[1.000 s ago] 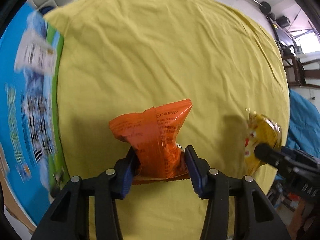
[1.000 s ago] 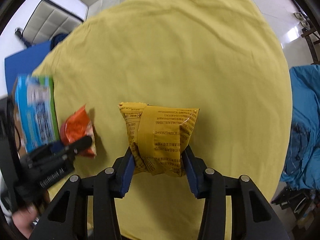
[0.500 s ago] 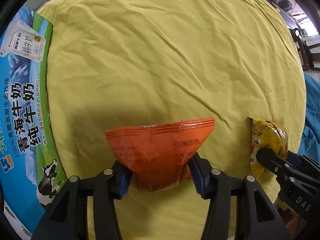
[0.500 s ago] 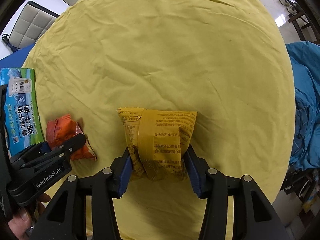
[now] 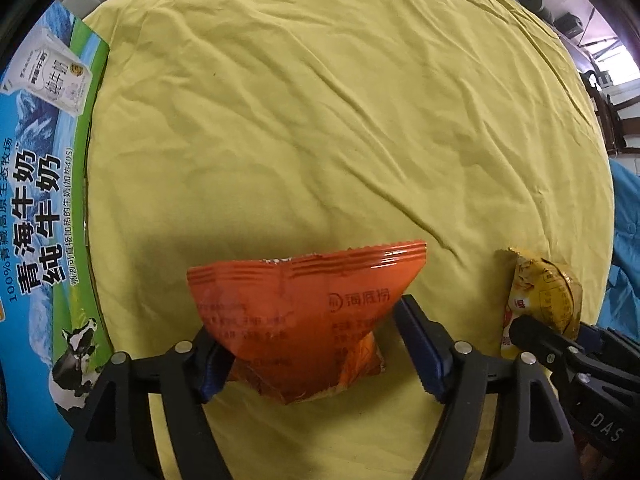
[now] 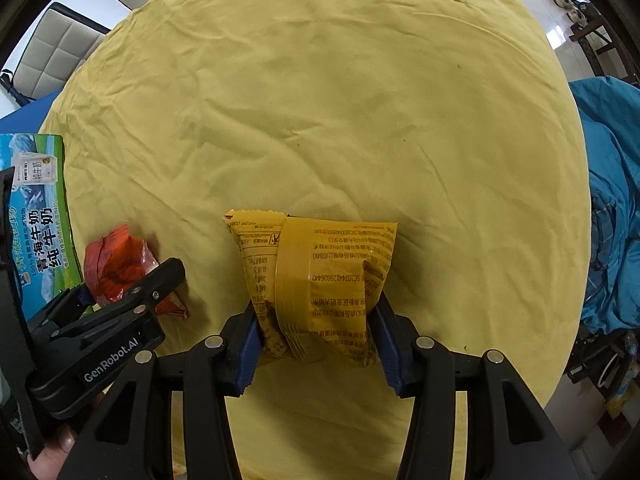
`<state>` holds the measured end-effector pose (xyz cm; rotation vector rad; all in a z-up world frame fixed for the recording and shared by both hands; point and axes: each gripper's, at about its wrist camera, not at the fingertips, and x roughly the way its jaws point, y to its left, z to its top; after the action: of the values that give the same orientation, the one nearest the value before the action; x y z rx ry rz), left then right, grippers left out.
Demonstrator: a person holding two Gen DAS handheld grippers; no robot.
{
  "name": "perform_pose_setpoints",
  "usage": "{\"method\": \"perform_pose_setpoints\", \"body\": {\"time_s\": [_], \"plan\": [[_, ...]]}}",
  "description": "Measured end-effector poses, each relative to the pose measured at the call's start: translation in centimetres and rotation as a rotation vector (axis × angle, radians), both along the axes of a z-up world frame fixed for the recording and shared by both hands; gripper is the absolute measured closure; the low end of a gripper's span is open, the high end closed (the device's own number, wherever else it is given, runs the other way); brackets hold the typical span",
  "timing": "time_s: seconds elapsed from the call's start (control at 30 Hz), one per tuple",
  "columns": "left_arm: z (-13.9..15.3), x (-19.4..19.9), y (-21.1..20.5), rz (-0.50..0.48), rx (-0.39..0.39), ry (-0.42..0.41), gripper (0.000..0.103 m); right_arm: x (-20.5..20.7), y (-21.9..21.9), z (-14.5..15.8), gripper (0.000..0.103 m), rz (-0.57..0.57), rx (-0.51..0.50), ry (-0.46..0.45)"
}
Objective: Organize soft objects
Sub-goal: 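Grasp the orange pack with the left tool while the right tool grasps the yellow pack, then carry both packs into the box and open both tools to release them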
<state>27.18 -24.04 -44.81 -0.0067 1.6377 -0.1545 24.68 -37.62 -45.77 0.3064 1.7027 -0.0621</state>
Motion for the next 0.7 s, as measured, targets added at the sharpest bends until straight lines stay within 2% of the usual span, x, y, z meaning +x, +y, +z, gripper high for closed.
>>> {"method": "perform_pose_setpoints", "body": {"time_s": [0.17,0.2,0.23,0.33,0.47,0.5,0.7], "plan": [[-0.4,-0.2,1.2,-0.016,-0.014,0.024,0.033,0.1,-0.4,0.0,0.050,-0.011,-0.007,-0.003],[-0.4,-0.4,1.5,-0.023,-0.002,0.022,0.037,0.1,-0.2,-0.1,0.050,-0.014,-0.010,-0.003],[-0.3,-0.4,1.8,-0.033,0.026,0.015,0.047,-0.1,-0.3,-0.2,0.050,-0.018,-0.012,-0.003],[0.5,-1.1,2.5,-0.030,0.016,0.013,0.056,-0.2,-0.2,-0.1,0.052,-0.025,-0.020,-0.015],[1.9,-2.1,2.9,-0.035,0.018,-0.021,0.058,-0.6,0.0,0.3,0.056,-0.018,-0.032,-0.036],[2.2,-2.4,2.9,-0.038,0.018,-0.031,0.058,-0.6,0.7,0.2,0.057,-0.019,-0.007,-0.047],[5.7,-4.2,2.6,-0.056,0.000,-0.118,0.059,-1.6,2.3,2.9,0.060,-0.011,-0.010,-0.100]]}}
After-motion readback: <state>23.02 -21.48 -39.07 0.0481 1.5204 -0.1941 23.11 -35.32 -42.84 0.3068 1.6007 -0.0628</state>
